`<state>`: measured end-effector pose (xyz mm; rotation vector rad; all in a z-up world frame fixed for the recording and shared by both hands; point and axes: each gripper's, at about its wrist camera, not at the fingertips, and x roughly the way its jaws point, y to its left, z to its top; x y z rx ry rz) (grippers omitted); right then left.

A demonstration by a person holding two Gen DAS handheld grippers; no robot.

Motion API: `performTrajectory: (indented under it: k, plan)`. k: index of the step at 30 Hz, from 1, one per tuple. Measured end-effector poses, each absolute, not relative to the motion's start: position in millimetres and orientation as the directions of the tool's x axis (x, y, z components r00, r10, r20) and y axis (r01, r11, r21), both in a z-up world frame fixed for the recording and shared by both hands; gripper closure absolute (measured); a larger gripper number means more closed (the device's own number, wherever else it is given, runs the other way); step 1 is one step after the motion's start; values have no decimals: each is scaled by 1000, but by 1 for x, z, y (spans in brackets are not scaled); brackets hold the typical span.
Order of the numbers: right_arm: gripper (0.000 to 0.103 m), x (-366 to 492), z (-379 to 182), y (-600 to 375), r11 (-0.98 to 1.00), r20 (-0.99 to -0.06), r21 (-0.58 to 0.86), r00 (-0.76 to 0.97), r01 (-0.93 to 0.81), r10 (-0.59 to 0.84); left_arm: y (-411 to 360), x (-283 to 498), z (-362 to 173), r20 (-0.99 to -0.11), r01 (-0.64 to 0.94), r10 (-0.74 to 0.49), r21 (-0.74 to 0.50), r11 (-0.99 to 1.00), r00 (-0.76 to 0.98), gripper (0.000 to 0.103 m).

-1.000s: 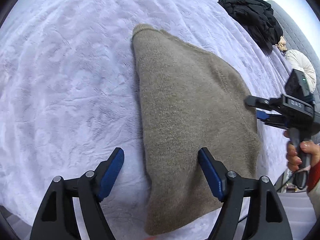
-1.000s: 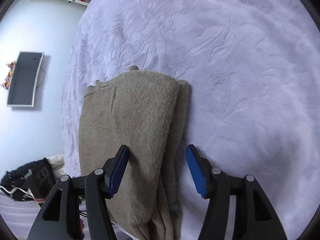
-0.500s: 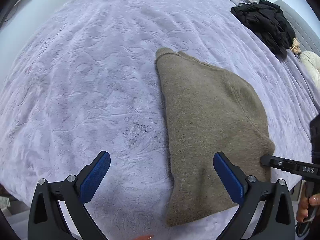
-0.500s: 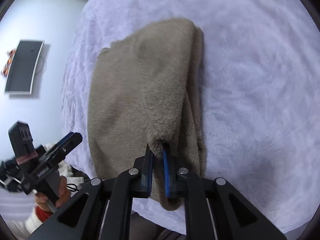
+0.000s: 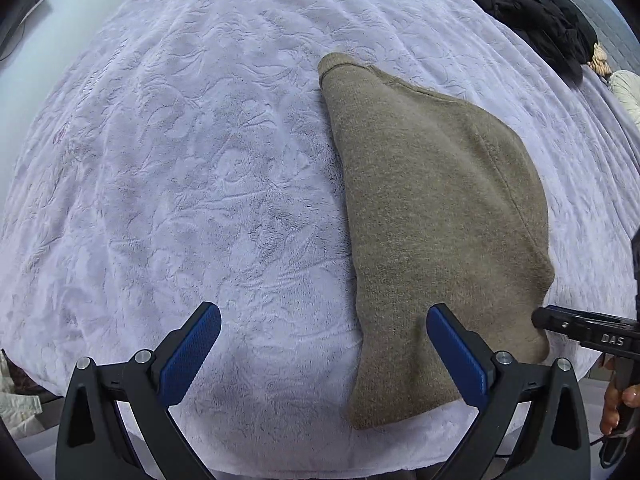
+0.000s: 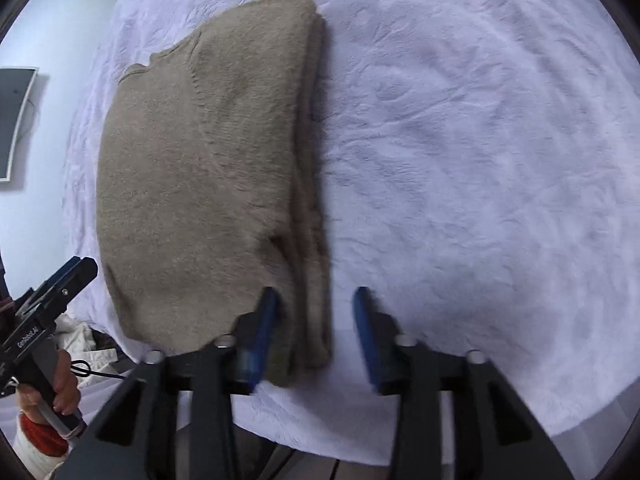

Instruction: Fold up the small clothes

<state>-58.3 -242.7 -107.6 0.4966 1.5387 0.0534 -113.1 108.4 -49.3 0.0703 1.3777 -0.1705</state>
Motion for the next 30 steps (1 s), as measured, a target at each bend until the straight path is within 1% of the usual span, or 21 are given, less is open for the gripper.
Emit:
performTrajectory:
  k: [3, 6, 8, 10, 13, 15, 18, 24, 26, 30]
  plan:
    - [55, -64, -77, -249, 909, -940, 339, 133, 241, 315, 106, -106, -46, -978, 148, -91, -64, 987, 187, 0]
    - [58, -54, -56, -237, 929, -932, 331, 212, 167, 295, 98, -97, -55, -979, 146, -29, 1, 989, 202, 0]
    - [59, -41, -54, -227, 937, -929, 325, 228, 129, 291, 95, -95, -71, -984, 156, 7, 35, 987, 181, 0]
    - [59, -30, -65, -215, 940, -935, 321, 197, 116, 295, 93, -96, -85, -988, 167, 9, 35, 985, 152, 0]
    - [59, -24, -97, -208, 965, -970, 237, 79, 112, 229, 93, -99, -93, -990, 178, 8, 33, 983, 138, 0]
    - [59, -27, -114, -216, 949, -964, 265, 41, 170, 262, 94, -100, -92, -992, 175, -4, 18, 984, 124, 0]
    - [56, -35, -109, -231, 922, -951, 308, 53, 236, 305, 97, -102, -84, -992, 164, -16, 5, 986, 125, 0]
    - [45, -54, -80, -247, 927, -959, 282, 46, 247, 279, 101, -111, -66, -992, 155, -35, -16, 988, 122, 0]
    - [44, -58, -72, -249, 925, -959, 284, 61, 252, 278, 102, -113, -60, -992, 150, -46, -28, 988, 120, 0]
    - [34, -58, -57, -245, 925, -958, 287, 85, 248, 274, 102, -112, -49, -991, 147, -63, -45, 988, 117, 0]
